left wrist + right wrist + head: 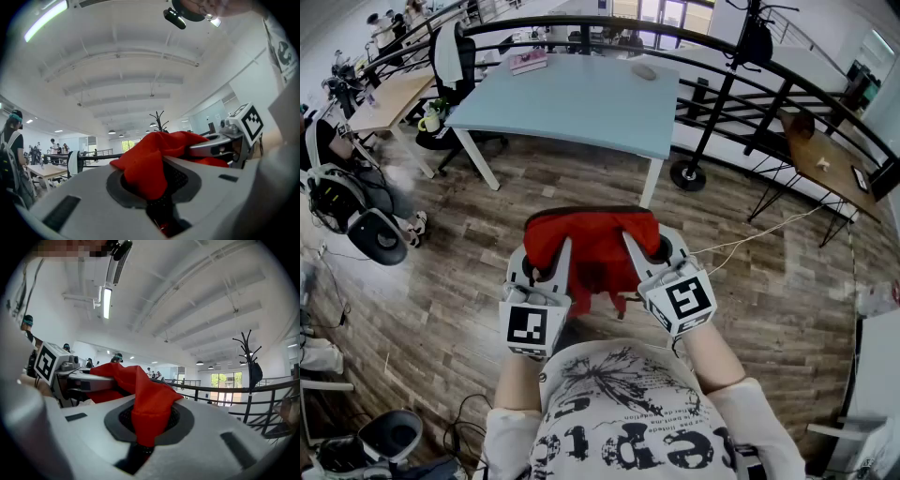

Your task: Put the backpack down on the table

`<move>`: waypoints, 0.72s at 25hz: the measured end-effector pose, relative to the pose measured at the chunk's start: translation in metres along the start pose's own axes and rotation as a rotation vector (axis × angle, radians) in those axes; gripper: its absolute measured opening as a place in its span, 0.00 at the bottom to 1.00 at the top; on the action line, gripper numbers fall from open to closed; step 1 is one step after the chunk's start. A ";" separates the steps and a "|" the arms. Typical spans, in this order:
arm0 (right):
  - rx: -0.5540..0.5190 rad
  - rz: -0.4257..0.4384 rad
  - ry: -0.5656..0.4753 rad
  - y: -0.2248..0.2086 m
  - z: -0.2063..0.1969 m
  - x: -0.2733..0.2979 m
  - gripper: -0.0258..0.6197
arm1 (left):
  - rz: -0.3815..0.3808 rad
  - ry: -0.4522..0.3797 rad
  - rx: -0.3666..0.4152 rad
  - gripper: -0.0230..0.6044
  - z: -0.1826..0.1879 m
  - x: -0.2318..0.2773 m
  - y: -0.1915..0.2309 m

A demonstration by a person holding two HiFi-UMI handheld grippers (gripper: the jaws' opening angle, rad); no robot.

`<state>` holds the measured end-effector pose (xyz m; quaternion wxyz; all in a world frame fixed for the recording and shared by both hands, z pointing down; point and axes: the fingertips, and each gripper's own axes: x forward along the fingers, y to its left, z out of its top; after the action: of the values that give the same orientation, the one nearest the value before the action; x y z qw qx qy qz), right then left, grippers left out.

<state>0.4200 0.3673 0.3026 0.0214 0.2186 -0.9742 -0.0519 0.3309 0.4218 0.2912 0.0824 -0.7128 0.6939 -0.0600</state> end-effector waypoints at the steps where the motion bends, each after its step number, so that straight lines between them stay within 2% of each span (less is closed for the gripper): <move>1: -0.003 -0.001 0.000 0.000 -0.001 0.002 0.08 | -0.001 0.005 -0.006 0.14 -0.002 0.001 0.001; 8: -0.010 -0.004 0.012 -0.001 -0.010 0.013 0.08 | -0.015 -0.006 -0.034 0.14 -0.015 0.007 0.009; 12: -0.003 -0.004 0.018 -0.005 -0.014 0.019 0.08 | -0.024 0.017 -0.050 0.14 -0.018 0.014 0.011; 18: -0.001 -0.014 0.034 -0.016 -0.020 0.054 0.08 | -0.029 0.010 -0.064 0.14 -0.033 0.040 0.040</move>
<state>0.3788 0.3280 0.3214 0.0377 0.2262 -0.9721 -0.0486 0.2862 0.3801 0.3142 0.0552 -0.7248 0.6854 -0.0425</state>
